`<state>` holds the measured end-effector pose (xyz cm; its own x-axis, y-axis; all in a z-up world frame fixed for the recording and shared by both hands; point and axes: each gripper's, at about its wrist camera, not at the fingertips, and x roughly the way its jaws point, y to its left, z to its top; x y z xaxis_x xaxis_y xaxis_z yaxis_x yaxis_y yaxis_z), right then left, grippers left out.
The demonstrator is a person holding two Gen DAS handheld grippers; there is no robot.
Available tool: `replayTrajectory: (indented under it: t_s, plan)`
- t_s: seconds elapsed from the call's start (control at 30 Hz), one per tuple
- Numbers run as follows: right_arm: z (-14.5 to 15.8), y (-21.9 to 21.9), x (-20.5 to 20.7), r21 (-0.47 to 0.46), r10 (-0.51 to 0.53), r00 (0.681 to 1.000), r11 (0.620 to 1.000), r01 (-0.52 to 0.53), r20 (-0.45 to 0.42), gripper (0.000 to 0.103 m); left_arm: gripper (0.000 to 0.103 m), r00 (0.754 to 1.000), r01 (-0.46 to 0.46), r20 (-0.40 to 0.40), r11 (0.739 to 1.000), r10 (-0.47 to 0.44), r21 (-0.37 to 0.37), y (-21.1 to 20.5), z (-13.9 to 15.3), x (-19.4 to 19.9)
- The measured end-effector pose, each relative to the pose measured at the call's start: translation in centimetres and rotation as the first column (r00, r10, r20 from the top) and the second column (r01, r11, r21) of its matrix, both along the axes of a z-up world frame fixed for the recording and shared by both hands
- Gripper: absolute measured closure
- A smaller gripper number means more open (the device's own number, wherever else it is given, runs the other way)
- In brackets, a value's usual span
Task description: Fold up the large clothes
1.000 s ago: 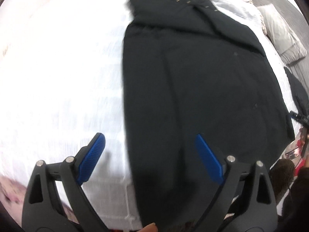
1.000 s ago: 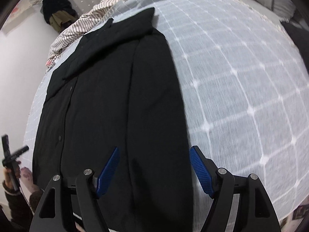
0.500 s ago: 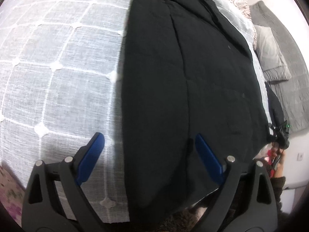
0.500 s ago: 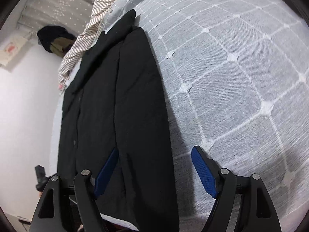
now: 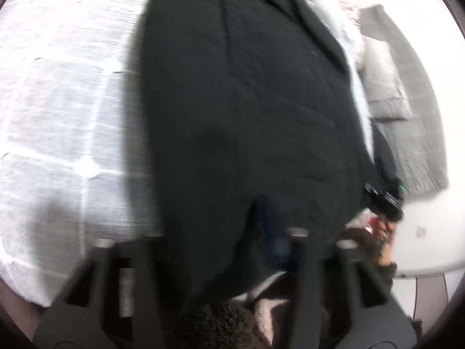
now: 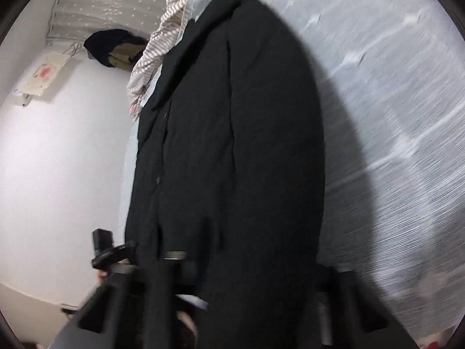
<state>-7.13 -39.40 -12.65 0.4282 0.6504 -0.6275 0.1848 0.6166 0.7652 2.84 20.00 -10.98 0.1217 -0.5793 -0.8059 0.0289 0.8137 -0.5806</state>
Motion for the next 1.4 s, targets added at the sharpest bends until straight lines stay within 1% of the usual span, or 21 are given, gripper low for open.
replayTrajectory:
  t_s: [0.03, 0.07, 0.1, 0.17, 0.27, 0.37, 0.47, 0.63, 0.73, 0.77, 0.87, 0.93, 1.0, 1.03, 1.07, 1.1, 1.13, 1.17, 1.23, 1.33, 1.4]
  plan:
    - [0.1, 0.1, 0.0, 0.001, -0.007, 1.0, 1.0, 0.007, 0.006, 0.083, 0.078, 1.0, -0.027, -0.007, 0.999, 0.026, -0.03, 0.2, 0.1, 0.0]
    - [0.3, 0.0, 0.0, 0.036, -0.019, 1.0, 0.999, 0.019, 0.013, 0.086, 0.084, 0.999, -0.046, -0.007, 0.998, 0.046, -0.05, 0.4, 0.3, 0.0]
    - [0.7, -0.1, -0.1, 0.082, -0.033, 0.999, 0.996, 0.031, 0.028, 0.089, 0.086, 0.998, -0.064, -0.001, 0.995, 0.064, -0.072, 0.5, 0.7, -0.1]
    - [2.1, 0.0, -0.2, 0.119, -0.049, 0.995, 0.992, 0.038, 0.087, 0.091, 0.088, 0.996, -0.082, 0.034, 0.992, 0.086, -0.095, 0.7, 2.0, -0.5]
    - [5.4, 0.2, -0.7, 0.143, -0.07, 0.979, 0.989, 0.043, 0.191, 0.092, 0.089, 0.987, -0.082, 0.129, 0.99, 0.097, -0.113, 1.0, 5.4, -0.9]
    - [8.5, 0.5, -1.0, 0.142, -0.09, 0.953, 0.989, 0.051, 0.288, 0.092, 0.09, 0.963, -0.066, 0.253, 0.989, 0.097, -0.129, 0.2, 9.3, -1.3]
    - [11.1, 0.9, -1.9, 0.152, -0.108, 0.926, 0.987, 0.056, 0.361, 0.092, 0.093, 0.934, -0.053, 0.343, 0.986, 0.105, -0.157, -0.6, 12.9, -1.8]
    - [15.0, 1.4, -4.3, 0.151, -0.115, 0.88, 0.987, 0.05, 0.462, 0.092, 0.095, 0.862, -0.024, 0.492, 0.981, 0.119, -0.194, -0.4, 18.8, -4.2]
    - [17.7, 1.5, -7.3, 0.14, -0.123, 0.845, 0.988, 0.058, 0.52, 0.092, 0.095, 0.828, -0.015, 0.541, 0.971, 0.145, -0.238, 0.7, 21.2, -5.9]
    - [18.4, 1.5, -7.5, 0.139, -0.126, 0.837, 0.988, 0.06, 0.533, 0.092, 0.095, 0.819, -0.013, 0.552, 0.968, 0.153, -0.249, 0.9, 21.8, -6.3]
    - [21.3, 1.7, -10.6, 0.123, -0.125, 0.793, 0.99, 0.064, 0.596, 0.092, 0.095, 0.773, 0.003, 0.606, 0.955, 0.186, -0.297, 2.2, 24.3, -8.4]
    - [23.9, 1.9, -13.0, 0.099, -0.114, 0.755, 0.993, 0.066, 0.646, 0.092, 0.095, 0.738, 0.015, 0.643, 0.947, 0.205, -0.32, 3.4, 25.9, -9.9]
    - [26.2, 2.5, -14.4, 0.075, -0.101, 0.724, 0.995, 0.069, 0.682, 0.092, 0.095, 0.691, 0.021, 0.688, 0.945, 0.221, -0.325, 4.1, 27.5, -11.2]
    - [27.4, 2.8, -15.0, 0.059, -0.092, 0.706, 0.996, 0.071, 0.702, 0.092, 0.095, 0.674, 0.023, 0.704, 0.947, 0.223, -0.322, 4.3, 28.0, -11.7]
    - [28.0, 3.0, -15.3, 0.054, -0.088, 0.699, 0.996, 0.072, 0.709, 0.092, 0.095, 0.655, 0.024, 0.723, 0.949, 0.222, -0.314, 4.5, 28.5, -11.7]
    - [28.8, 3.3, -15.3, 0.042, -0.08, 0.691, 0.997, 0.072, 0.718, 0.092, 0.095, 0.648, 0.015, 0.727, 0.951, 0.226, -0.308, 4.7, 28.5, -11.3]
    - [29.1, 3.5, -15.0, 0.029, -0.072, 0.69, 0.997, 0.073, 0.721, 0.092, 0.095, 0.652, -0.001, 0.722, 0.953, 0.23, -0.302, 4.7, 28.3, -10.5]
    - [29.3, 3.7, -14.3, 0.006, -0.066, 0.695, 0.996, 0.088, 0.716, 0.092, 0.095, 0.664, -0.02, 0.711, 0.955, 0.234, -0.295, 4.7, 27.8, -9.5]
    - [29.0, 3.7, -12.1, -0.01, -0.073, 0.726, 0.994, 0.11, 0.684, 0.092, 0.095, 0.69, -0.055, 0.686, 0.961, 0.233, -0.272, 4.5, 26.9, -7.3]
    - [27.4, 3.6, -7.5, -0.023, -0.098, 0.773, 0.989, 0.144, 0.626, 0.092, 0.095, 0.731, -0.105, 0.643, 0.968, 0.23, -0.228, 3.4, 25.5, -2.8]
    - [26.1, 3.4, -4.2, -0.04, -0.108, 0.796, 0.986, 0.164, 0.595, 0.092, 0.095, 0.742, -0.142, 0.63, 0.972, 0.228, -0.185, 2.8, 24.6, 0.1]
